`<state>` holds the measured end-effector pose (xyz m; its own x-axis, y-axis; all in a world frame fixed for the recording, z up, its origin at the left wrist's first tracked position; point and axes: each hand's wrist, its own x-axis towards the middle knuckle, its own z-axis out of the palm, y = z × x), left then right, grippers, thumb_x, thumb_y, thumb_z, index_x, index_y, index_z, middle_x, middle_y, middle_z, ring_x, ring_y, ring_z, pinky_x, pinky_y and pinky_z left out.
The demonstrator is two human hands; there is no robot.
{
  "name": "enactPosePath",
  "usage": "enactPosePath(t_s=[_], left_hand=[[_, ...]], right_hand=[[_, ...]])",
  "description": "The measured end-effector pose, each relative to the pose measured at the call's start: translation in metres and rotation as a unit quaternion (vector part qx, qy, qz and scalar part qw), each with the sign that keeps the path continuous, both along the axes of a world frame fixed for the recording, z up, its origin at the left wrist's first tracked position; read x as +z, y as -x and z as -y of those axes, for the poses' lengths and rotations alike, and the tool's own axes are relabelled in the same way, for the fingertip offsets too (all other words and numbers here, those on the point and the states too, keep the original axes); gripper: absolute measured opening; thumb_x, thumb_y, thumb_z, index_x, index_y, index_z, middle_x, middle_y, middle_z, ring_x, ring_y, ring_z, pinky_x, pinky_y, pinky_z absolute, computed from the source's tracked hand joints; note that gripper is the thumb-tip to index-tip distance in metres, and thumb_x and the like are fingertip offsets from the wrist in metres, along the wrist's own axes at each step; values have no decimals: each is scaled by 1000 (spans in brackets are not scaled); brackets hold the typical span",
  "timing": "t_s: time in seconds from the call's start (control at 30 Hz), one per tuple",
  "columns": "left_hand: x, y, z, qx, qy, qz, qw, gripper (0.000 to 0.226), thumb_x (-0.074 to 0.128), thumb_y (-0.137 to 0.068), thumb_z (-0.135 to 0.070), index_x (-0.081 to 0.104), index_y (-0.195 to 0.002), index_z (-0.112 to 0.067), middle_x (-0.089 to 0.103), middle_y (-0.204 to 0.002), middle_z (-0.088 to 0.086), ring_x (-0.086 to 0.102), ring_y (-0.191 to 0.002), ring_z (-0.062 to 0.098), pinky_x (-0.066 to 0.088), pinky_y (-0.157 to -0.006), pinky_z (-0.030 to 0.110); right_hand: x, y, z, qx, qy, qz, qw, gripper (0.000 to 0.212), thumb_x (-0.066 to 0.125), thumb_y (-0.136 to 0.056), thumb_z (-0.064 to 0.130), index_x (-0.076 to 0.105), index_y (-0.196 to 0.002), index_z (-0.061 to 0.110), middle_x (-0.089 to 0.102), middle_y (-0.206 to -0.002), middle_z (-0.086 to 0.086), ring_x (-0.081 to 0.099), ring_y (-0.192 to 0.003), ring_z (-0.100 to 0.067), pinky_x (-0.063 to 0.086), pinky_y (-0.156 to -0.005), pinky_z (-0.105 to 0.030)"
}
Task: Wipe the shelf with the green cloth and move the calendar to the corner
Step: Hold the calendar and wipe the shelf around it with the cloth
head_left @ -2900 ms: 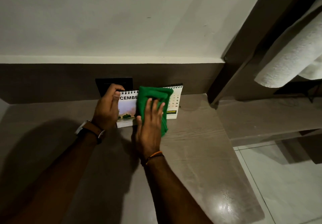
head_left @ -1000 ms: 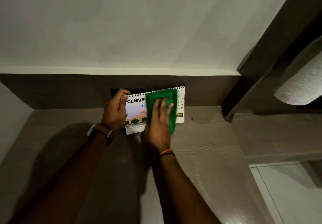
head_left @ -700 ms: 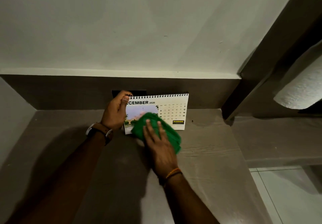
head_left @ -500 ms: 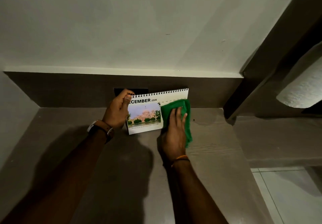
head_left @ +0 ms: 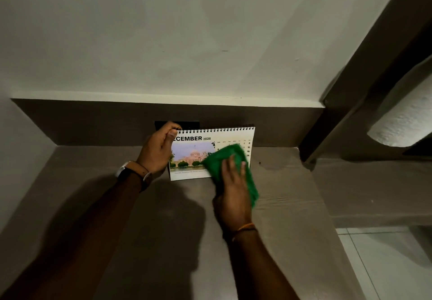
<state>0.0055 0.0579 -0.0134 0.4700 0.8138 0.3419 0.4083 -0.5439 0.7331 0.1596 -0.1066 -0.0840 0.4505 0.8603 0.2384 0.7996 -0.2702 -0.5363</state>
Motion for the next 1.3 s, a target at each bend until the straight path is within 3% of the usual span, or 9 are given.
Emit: enactPosePath(t_s=[0.13,0.27,0.43,0.57,0.77,0.87,1.03,1.17,1.3], left_hand=[[-6,-2,2,-3,6,9,1000,30,34,-107,-26,58,-114,-11,62,-84,21,56,-72,38,45,-64,41],[-10,-2,1,14,12,22,1000,27,35,-107,-26,58,-109,-13,63,-80,7,57,-68,24,43,-62,35],[-7,0,-4,24,4,2,1000,28,36,-106,-24,60,-113,-11,59,-78,-2,54,-67,13,40,-63,28],[-1,-2,-6,-1,10,-6,1000,27,38,-106,-20,61,-115,-9,49,-70,-16,48,-62,-4,36,-60,18],[-6,-6,-2,-35,18,11,999,28,35,-106,-21,58,-114,-7,57,-81,-6,51,-69,11,40,-64,27],[-10,-7,-7,-20,12,17,1000,29,35,-107,-22,58,-113,-6,61,-81,10,58,-69,26,45,-65,36],[-6,-3,-17,-15,-20,13,1000,26,38,-106,-19,60,-112,-7,56,-77,-6,52,-68,2,40,-65,17],[-1,-3,-19,-21,-11,-3,1000,27,38,-106,-18,60,-114,-5,61,-77,6,57,-67,23,45,-66,33],[0,-3,-17,-24,-9,-1,1000,25,38,-106,-20,60,-112,-9,60,-80,5,54,-68,17,41,-63,24]], right_hand=[[39,-20,-27,-65,-29,-99,992,85,53,-86,-14,21,-161,11,5,-171,-3,-3,-155,-36,8,-124,-41],[51,8,-53,16,-53,-57,997,93,52,-80,-17,17,-161,11,1,-171,-3,-7,-155,-37,12,-120,-34],[5,42,-38,224,-27,51,973,64,57,-101,19,29,-159,25,17,-168,-1,-1,-150,-28,33,-116,-53],[-23,17,-3,176,-15,70,982,68,50,-101,16,21,-161,30,6,-169,8,4,-154,-28,25,-122,-50],[13,-21,-24,-89,-57,-122,987,90,53,-82,-16,20,-161,11,9,-170,-3,0,-156,-29,14,-126,-44],[23,9,-40,27,-57,-73,995,88,59,-80,-12,27,-159,9,15,-168,-7,5,-155,-37,15,-120,-38],[-9,45,-28,223,23,15,974,54,46,-106,17,34,-158,24,23,-168,2,16,-154,-38,37,-116,-54],[-9,22,-12,107,-1,-24,994,71,48,-97,8,22,-161,24,9,-169,9,2,-157,-26,15,-127,-40],[21,-19,-20,-83,-53,-121,988,86,52,-84,-16,22,-160,10,6,-170,-3,0,-156,-30,12,-127,-41]])
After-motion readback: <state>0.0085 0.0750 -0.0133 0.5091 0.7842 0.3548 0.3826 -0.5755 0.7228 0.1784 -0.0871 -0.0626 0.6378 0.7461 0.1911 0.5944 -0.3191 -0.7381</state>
